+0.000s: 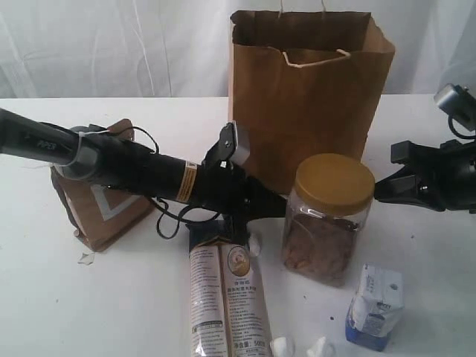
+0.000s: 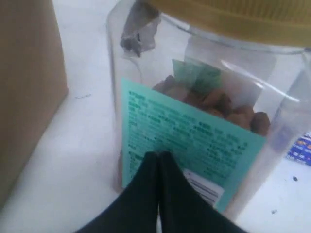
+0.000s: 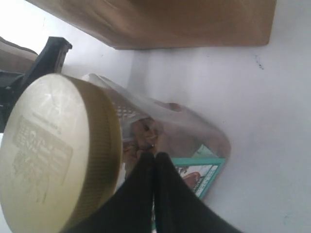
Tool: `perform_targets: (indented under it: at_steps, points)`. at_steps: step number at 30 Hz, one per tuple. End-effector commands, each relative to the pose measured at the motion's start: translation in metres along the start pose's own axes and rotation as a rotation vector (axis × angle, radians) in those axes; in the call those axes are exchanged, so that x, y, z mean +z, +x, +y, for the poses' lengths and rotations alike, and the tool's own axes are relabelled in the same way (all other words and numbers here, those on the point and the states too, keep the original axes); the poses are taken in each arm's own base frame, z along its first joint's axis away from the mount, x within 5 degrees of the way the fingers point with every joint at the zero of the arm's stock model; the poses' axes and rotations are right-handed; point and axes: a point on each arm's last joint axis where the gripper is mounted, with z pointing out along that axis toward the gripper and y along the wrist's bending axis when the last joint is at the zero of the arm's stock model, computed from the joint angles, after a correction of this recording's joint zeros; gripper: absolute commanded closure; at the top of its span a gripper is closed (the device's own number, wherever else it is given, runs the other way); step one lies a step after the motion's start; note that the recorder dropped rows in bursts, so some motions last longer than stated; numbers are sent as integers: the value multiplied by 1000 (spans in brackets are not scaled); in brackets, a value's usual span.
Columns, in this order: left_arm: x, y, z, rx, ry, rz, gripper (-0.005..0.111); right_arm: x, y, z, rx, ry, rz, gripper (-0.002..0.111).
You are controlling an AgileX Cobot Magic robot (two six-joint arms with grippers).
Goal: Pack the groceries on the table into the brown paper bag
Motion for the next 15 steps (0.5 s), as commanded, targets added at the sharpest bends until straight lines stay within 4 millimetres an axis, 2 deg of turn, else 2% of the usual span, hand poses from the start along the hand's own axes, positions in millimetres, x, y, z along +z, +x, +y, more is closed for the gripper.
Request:
perform_targets:
  at_steps: [1, 7, 11, 15]
  points:
    - [0, -16, 6, 57, -101, -91, 107, 0, 3, 2, -5, -31, 23, 108]
    - [-1, -18, 13, 65, -180, -113, 107, 0, 4, 3, -5, -43, 32, 108]
    - [0, -16, -1, 51, -25, -97, 107, 0, 4, 3, -5, -43, 32, 108]
    - [1, -6, -9, 20, 64, 13, 107, 0, 2, 2, -5, -23, 17, 108]
